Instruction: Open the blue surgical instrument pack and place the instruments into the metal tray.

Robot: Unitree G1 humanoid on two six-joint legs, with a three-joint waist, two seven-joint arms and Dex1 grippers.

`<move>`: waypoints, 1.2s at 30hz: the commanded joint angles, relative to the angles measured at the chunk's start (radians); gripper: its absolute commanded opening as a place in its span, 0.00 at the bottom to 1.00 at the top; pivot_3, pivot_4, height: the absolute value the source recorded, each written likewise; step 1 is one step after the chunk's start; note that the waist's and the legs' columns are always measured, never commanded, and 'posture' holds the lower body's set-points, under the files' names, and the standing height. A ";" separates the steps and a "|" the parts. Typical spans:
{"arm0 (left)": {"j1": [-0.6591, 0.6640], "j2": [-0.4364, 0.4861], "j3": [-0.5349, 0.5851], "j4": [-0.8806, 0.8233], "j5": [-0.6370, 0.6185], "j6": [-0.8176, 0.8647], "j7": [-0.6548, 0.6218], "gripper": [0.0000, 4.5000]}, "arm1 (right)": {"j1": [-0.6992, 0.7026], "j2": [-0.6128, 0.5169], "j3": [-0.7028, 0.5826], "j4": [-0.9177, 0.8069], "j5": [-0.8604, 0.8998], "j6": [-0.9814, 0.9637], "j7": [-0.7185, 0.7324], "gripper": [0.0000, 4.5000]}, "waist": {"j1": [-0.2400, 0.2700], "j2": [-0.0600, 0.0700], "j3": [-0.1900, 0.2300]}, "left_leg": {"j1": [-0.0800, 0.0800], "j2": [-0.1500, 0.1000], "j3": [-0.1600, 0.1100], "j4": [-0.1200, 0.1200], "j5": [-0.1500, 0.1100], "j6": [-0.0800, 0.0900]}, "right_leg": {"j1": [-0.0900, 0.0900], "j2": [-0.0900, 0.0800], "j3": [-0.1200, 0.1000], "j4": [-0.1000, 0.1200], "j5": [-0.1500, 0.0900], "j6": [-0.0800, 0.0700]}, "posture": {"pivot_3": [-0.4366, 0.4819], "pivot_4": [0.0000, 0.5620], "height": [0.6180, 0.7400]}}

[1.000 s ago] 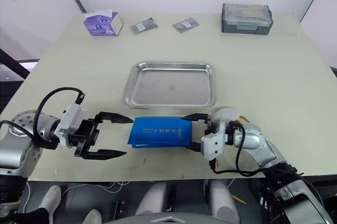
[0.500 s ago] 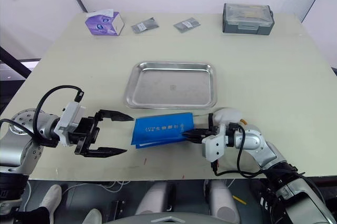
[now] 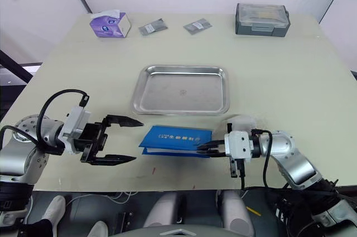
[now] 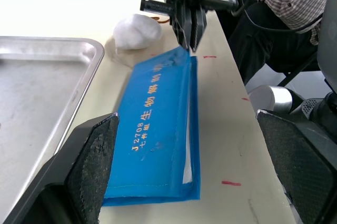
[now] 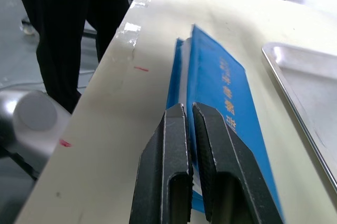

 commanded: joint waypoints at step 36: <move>-0.040 -0.006 -0.043 -0.029 -0.020 -0.021 -0.052 1.00 | 0.036 0.103 -0.047 0.228 -0.386 -0.518 -0.067 0.73 | -0.001 0.000 0.000 | 0.000 -0.001 0.001 0.000 0.000 0.000 | 0.000 0.000 0.000 0.000 0.000 0.000 | 0.48 0.27 0.95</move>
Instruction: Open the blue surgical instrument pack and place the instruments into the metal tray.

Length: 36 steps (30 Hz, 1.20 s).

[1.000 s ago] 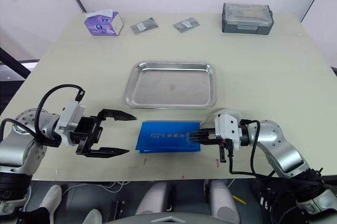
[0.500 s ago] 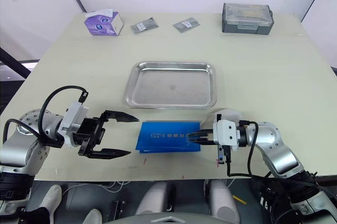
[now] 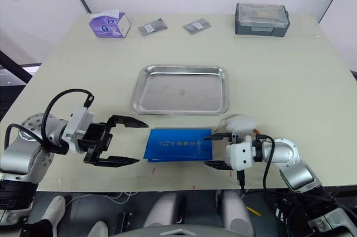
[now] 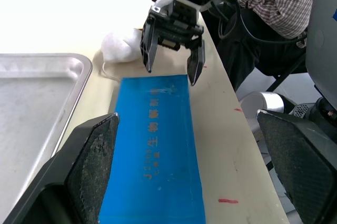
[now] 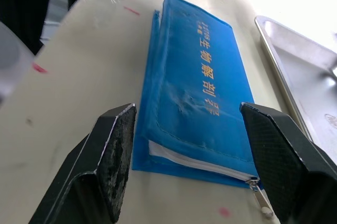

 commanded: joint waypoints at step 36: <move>-0.005 -0.005 -0.007 -0.017 -0.006 -0.029 -0.030 1.00 | -0.092 0.020 0.070 0.237 -0.020 -0.264 -0.065 0.05 | -0.001 0.000 0.000 | 0.000 0.000 0.000 0.000 0.000 0.000 | 0.000 0.000 0.000 0.000 0.000 0.000 | 0.48 0.27 0.95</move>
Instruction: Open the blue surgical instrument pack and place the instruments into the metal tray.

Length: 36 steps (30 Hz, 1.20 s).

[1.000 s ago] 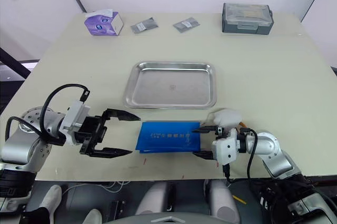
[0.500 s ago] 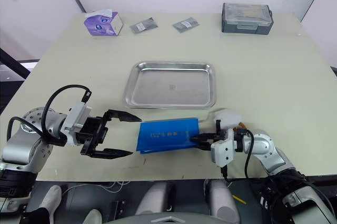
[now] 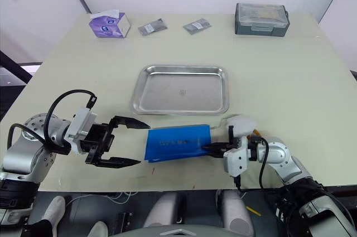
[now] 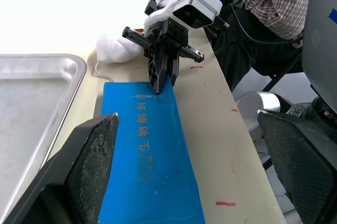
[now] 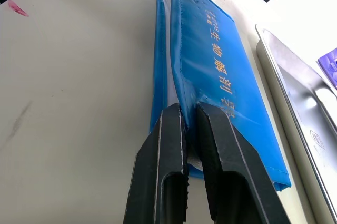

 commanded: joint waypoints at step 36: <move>-0.066 -0.052 0.013 0.058 0.021 -0.061 0.003 1.00 | -0.182 -0.065 -0.146 -0.305 0.537 1.243 0.182 0.05 | 0.001 0.000 0.000 | 0.000 -0.001 -0.001 0.000 0.000 0.000 | 0.000 0.000 -0.001 0.000 0.000 0.000 | 0.48 0.27 0.95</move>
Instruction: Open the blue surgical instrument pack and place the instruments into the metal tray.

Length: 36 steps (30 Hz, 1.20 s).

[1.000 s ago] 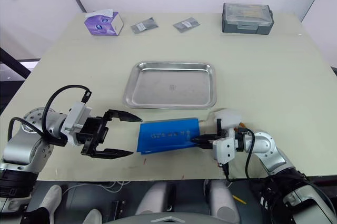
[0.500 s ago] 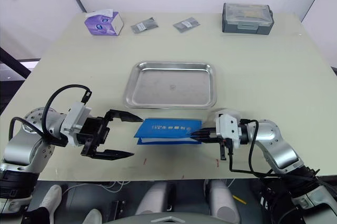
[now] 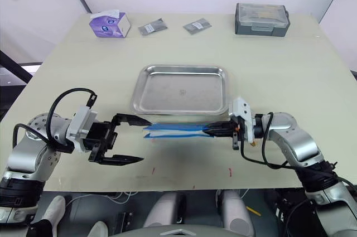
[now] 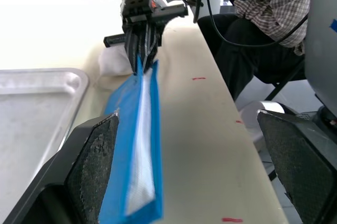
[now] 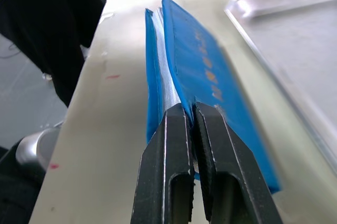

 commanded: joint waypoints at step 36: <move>-0.321 -0.219 -0.100 0.568 0.178 -0.235 -0.051 0.23 | -0.103 0.061 -0.043 0.144 -0.071 0.059 0.082 0.00 | -0.002 0.000 0.000 | 0.000 -0.001 -0.001 0.000 0.000 0.000 | 0.000 0.000 -0.001 0.001 0.000 0.000 | 0.48 0.27 0.95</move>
